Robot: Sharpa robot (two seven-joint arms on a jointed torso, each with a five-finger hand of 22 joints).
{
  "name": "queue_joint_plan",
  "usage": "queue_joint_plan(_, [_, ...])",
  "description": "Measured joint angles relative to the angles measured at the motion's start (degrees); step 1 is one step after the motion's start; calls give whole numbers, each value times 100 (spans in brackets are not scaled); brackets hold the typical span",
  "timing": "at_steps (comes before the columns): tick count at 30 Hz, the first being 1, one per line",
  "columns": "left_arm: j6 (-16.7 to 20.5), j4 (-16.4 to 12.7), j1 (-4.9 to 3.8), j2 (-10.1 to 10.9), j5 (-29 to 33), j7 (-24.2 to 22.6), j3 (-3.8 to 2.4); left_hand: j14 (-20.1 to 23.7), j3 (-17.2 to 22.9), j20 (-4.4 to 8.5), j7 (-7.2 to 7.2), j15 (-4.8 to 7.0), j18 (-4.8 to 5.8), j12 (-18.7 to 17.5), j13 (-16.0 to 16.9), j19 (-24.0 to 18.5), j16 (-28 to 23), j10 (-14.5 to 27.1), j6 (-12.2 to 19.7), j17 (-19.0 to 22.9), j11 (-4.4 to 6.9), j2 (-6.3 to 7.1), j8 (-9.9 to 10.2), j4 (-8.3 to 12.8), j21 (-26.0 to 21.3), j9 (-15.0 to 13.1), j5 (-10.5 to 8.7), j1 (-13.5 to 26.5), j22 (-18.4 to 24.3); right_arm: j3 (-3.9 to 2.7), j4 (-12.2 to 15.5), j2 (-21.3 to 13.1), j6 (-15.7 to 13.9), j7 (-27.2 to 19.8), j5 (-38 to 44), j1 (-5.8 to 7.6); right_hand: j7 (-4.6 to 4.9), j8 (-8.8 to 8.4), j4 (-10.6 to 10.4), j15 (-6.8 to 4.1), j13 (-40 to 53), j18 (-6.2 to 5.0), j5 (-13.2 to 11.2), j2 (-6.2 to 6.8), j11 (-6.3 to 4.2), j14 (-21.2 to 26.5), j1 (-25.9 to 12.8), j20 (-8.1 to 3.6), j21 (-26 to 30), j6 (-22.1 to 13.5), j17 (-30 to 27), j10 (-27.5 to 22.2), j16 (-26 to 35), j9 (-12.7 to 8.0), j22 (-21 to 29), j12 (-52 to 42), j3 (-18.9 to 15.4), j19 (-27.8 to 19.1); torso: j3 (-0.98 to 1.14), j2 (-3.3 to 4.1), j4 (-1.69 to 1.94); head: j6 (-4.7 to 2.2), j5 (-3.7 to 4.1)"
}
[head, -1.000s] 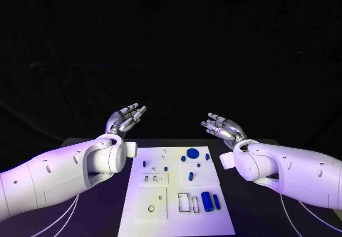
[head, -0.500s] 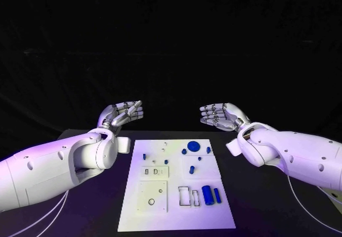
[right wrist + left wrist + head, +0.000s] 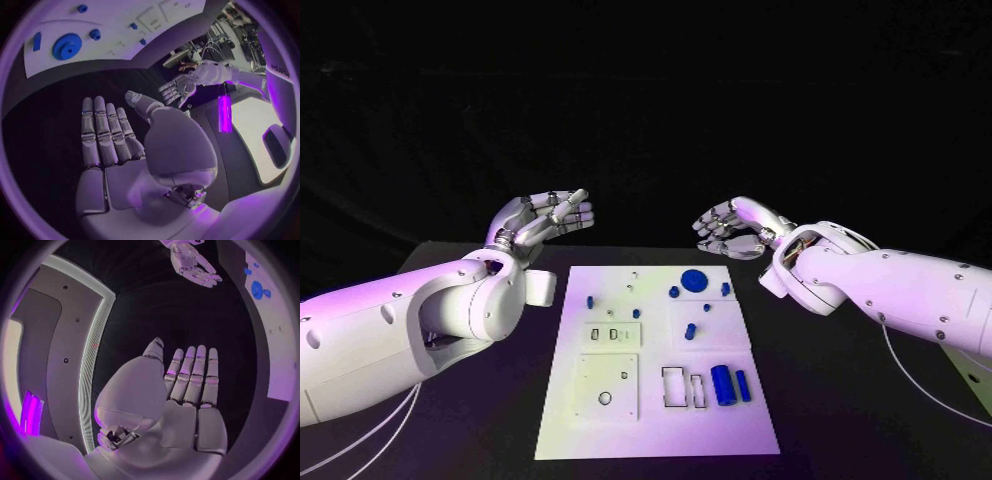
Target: Assemble the parts on the task board
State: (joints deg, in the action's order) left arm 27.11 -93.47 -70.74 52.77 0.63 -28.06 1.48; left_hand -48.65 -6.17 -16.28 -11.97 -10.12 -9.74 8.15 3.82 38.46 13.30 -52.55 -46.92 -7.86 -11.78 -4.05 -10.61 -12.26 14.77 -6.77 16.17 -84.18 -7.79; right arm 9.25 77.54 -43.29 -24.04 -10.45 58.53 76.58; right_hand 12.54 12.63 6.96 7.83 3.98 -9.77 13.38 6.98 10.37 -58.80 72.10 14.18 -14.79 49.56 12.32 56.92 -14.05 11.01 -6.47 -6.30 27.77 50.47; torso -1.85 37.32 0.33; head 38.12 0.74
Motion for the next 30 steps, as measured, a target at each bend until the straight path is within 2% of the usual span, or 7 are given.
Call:
queue_joint_plan(3, [-39,-153,-22,94,-23,12,-10,-30,-16,9,0,9,0,0,0,48,23,-21,0,-11,21,0,0,-15,26,0,0,0,0,-3,89,10,174,325,472,53,-28,5,-34,-155,35,1,-57,116,-106,-506,-63,-151,-262,144,331,295,-267,64,-126,7,-34,440,-7,93,8,2,20])
queue_joint_plan(4, [-50,-193,-26,122,-29,15,-11,-30,-15,9,0,9,0,0,0,48,23,-21,0,-11,21,0,0,-15,26,0,0,0,1,-5,119,9,225,423,613,65,-146,47,-108,-413,83,-3,-106,272,-272,-1204,-105,-425,-657,334,877,665,-696,159,-327,58,-108,1059,-8,118,10,3,26])
queue_joint_plan(8, [-78,-304,-47,184,-49,30,-18,-30,-15,9,0,9,0,0,-1,47,23,-21,0,-11,21,0,0,-15,26,0,0,0,1,-12,206,7,382,777,1119,104,-282,48,-153,-626,181,-2,-19,368,-422,-1753,-128,-663,-1259,480,1685,979,-1458,292,-690,137,-151,1537,-10,209,29,6,58])
queue_joint_plan(21, [-113,-380,-66,204,-75,56,-23,-30,-15,10,0,9,1,0,-1,47,23,-20,0,-10,20,0,0,-15,26,1,0,0,1,-17,336,161,657,1387,2419,120,-294,-3,-390,-683,439,-1,-17,608,-461,-1834,-128,-756,-2553,595,2989,904,-3334,714,-1731,246,-103,1503,-1,385,83,10,102])
queue_joint_plan(24, [-121,-383,-68,205,-78,61,-23,-30,-15,10,0,9,1,0,-1,47,23,-41,0,-16,0,0,0,-15,26,1,0,0,1,-17,343,209,691,1447,2622,109,-314,-30,-422,-692,484,-1,-17,608,-464,-2155,-128,-756,-2892,572,3742,866,-4252,782,-2009,246,-136,1502,6,409,80,5,107])
queue_joint_plan(29, [-130,-401,-68,212,-80,70,-24,-30,-15,10,0,9,1,0,-1,47,22,-41,0,-15,0,0,0,-15,26,1,0,0,2,-16,293,327,742,1520,2869,78,-311,-68,-455,-684,532,7,9,632,-445,-2487,-105,-771,-3944,568,4730,846,-5336,862,-3249,246,-149,1897,13,438,75,4,113])
queue_joint_plan(30, [-132,-406,-68,213,-81,72,-25,-30,-15,10,0,9,1,0,-2,47,22,-41,0,-15,1,0,0,-15,26,2,0,0,2,-16,271,359,754,1533,2907,68,-296,-68,-473,-692,539,101,15,632,-464,-2494,-105,-773,-4244,554,4978,826,-5585,883,-3616,246,-130,2021,14,447,75,4,118])
